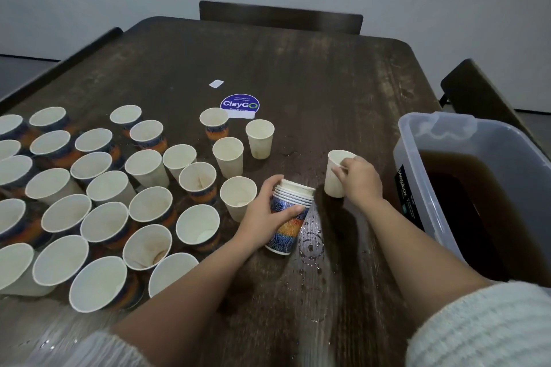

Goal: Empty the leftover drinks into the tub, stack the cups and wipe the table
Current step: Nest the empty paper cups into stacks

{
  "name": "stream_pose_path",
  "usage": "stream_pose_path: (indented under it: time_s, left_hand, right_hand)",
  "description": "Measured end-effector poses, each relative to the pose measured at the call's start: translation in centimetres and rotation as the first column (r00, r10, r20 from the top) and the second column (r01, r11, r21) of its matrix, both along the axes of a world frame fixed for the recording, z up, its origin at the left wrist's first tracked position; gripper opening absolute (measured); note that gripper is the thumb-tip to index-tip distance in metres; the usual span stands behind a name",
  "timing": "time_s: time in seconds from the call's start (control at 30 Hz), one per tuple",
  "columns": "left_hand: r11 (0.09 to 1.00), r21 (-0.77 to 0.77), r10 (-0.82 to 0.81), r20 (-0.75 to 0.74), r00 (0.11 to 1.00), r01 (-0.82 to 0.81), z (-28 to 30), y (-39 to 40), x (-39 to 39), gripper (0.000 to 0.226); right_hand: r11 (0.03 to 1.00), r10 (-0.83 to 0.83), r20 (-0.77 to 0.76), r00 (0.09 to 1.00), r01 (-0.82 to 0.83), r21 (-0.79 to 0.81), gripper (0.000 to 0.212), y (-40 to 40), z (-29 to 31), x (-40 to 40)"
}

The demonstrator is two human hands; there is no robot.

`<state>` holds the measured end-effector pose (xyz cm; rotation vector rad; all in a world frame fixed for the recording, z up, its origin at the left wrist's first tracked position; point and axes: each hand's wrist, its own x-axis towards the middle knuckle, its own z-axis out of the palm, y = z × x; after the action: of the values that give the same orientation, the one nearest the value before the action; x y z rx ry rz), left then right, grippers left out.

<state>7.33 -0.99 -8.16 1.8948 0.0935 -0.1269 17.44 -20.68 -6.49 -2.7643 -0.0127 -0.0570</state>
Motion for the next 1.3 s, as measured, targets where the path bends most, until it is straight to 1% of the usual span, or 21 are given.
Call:
stream_pose_path:
  time_s: [0.03, 0.1, 0.17, 0.2, 0.23, 0.3, 0.37, 0.43, 0.57, 0.6, 0.67, 0.73, 0.87, 0.97, 1.03, 1.13, 1.2, 1.3]
  left_hand:
    - [1.000, 0.003, -0.010, -0.006, 1.000, 0.010, -0.1, -0.1, 0.0, 0.070]
    - [1.000, 0.001, -0.023, -0.015, 1.000, 0.023, 0.0, -0.4, 0.0, 0.072]
    - [1.000, -0.011, -0.024, -0.010, 1.000, 0.024, 0.3, -0.7, 0.0, 0.074]
    - [1.000, -0.012, -0.021, -0.009, 1.000, 0.021, 0.6, -0.8, 0.0, 0.077]
    - [1.000, -0.009, -0.018, -0.012, 1.000, 0.018, 0.9, -0.9, 0.0, 0.081]
    - [1.000, 0.000, 0.004, -0.005, 1.000, -0.004, 1.6, -1.0, 0.1, 0.089]
    - [1.000, 0.007, 0.022, 0.016, 1.000, -0.022, 2.1, -0.9, 0.2, 0.095]
    - [1.000, -0.004, 0.017, 0.037, 0.999, -0.017, 2.6, -0.7, -0.1, 0.096]
    - [0.993, -0.110, 0.040, 0.055, 0.998, -0.034, 3.5, 0.0, -0.8, 0.095]
    - [0.991, -0.127, 0.041, 0.059, 0.997, -0.033, 3.7, 0.2, -0.9, 0.093]
    - [0.989, -0.146, 0.042, 0.069, 0.997, -0.032, 4.2, 0.5, -1.3, 0.091]
    - [0.981, -0.190, 0.054, 0.092, 0.994, -0.036, 4.5, 1.2, -1.7, 0.090]
    - [0.972, -0.235, 0.030, 0.168, 0.985, 0.010, 5.2, 3.1, -2.1, 0.085]
    - [0.974, -0.210, -0.038, 0.196, 0.980, 0.080, 6.3, 4.8, -2.2, 0.073]
    - [0.973, -0.201, -0.074, 0.182, 0.980, 0.111, 6.7, 6.2, -2.3, 0.066]
    - [0.975, -0.182, -0.099, 0.165, 0.981, 0.129, 6.7, 8.8, -2.2, 0.068]
    - [0.974, -0.164, -0.126, 0.173, 0.977, 0.155, 6.5, 10.3, -2.1, 0.064]
    - [0.978, -0.142, -0.129, 0.163, 0.978, 0.153, 6.4, 11.7, -2.1, 0.064]
  right_hand:
    - [0.998, -0.018, 0.050, 0.999, 0.015, 0.060, 0.038, 0.2, 0.8, -0.2]
    - [0.970, -0.063, 0.150, 0.987, 0.025, 0.241, 0.035, 0.7, 2.6, -0.9]
    - [0.914, -0.080, 0.249, 0.965, -0.029, 0.406, 0.031, 1.2, 4.2, -1.8]
    - [0.892, -0.067, 0.286, 0.956, -0.071, 0.446, 0.030, 1.4, 4.7, -2.3]
    - [0.883, -0.035, 0.310, 0.950, -0.116, 0.454, 0.029, 1.7, 5.2, -2.8]
    - [0.891, 0.074, 0.328, 0.942, -0.210, 0.402, 0.029, 2.2, 5.9, -3.7]
    - [0.889, 0.183, 0.298, 0.937, -0.287, 0.356, 0.028, 2.5, 6.1, -4.6]
    - [0.876, 0.237, 0.243, 0.940, -0.315, 0.364, 0.026, 3.0, 6.3, -5.5]
    - [0.876, 0.264, 0.164, 0.950, -0.308, 0.371, 0.026, 3.9, 6.3, -6.7]
    - [0.863, 0.273, 0.146, 0.951, -0.309, 0.399, 0.028, 4.2, 6.3, -6.9]
    - [0.807, 0.288, 0.136, 0.948, -0.317, 0.498, 0.028, 4.9, 6.5, -7.5]
    - [0.751, 0.302, 0.164, 0.939, -0.340, 0.566, 0.025, 5.9, 6.9, -8.1]
    - [0.702, 0.339, 0.197, 0.920, -0.387, 0.598, 0.034, 7.6, 7.1, -9.1]
    - [0.663, 0.329, 0.174, 0.928, -0.358, 0.657, 0.042, 9.6, 7.2, -10.0]
    - [0.666, 0.319, 0.180, 0.931, -0.355, 0.656, 0.048, 11.0, 7.1, -10.3]
    - [0.674, 0.313, 0.179, 0.933, -0.351, 0.650, 0.051, 12.9, 6.9, -10.8]
    - [0.667, 0.321, 0.154, 0.934, -0.339, 0.664, 0.053, 14.1, 6.8, -11.0]
    - [0.654, 0.344, 0.112, 0.932, -0.323, 0.684, 0.049, 15.3, 6.8, -10.8]
